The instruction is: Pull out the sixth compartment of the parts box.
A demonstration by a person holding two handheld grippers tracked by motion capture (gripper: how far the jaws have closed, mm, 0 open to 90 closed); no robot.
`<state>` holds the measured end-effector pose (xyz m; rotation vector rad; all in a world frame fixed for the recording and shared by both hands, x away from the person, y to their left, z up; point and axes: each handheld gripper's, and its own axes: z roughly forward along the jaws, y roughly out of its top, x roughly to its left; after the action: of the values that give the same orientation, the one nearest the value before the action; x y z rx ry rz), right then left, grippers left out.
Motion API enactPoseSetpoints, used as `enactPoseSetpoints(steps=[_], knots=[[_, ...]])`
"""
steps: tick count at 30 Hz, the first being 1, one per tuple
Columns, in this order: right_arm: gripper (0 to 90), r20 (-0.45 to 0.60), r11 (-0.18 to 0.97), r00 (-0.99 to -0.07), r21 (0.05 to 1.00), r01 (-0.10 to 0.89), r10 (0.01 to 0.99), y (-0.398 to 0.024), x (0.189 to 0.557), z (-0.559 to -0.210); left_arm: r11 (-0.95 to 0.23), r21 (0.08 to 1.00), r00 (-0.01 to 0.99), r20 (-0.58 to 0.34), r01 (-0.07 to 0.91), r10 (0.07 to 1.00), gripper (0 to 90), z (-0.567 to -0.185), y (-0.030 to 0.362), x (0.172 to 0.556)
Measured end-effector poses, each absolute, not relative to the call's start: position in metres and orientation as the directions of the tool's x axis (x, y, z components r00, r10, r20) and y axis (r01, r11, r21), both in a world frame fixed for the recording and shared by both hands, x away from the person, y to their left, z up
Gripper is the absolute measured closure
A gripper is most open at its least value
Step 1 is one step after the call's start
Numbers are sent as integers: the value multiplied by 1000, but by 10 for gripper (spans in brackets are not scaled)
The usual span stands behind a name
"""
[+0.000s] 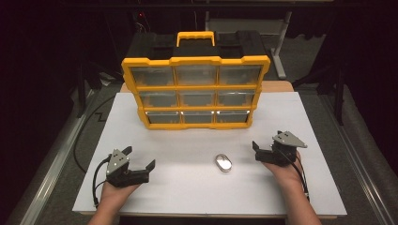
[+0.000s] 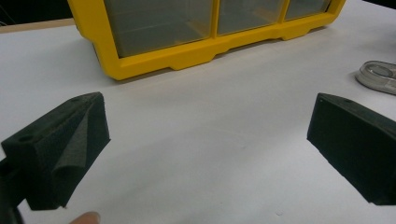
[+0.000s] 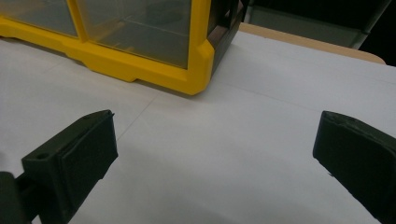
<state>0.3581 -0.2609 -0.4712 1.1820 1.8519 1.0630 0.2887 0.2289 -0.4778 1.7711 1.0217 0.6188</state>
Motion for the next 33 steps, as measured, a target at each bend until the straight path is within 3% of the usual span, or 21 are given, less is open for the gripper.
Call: enactPoseSetpoints(steps=[7, 33], knots=[[0, -126, 254, -329, 888, 384, 936, -264, 374, -472, -180, 911, 515, -40, 370, 856, 3, -478, 229, 289], [0, -217, 342, -322, 847, 406, 921, -278, 357, -472, -154, 919, 517, -61, 363, 854, 3, -476, 231, 288]])
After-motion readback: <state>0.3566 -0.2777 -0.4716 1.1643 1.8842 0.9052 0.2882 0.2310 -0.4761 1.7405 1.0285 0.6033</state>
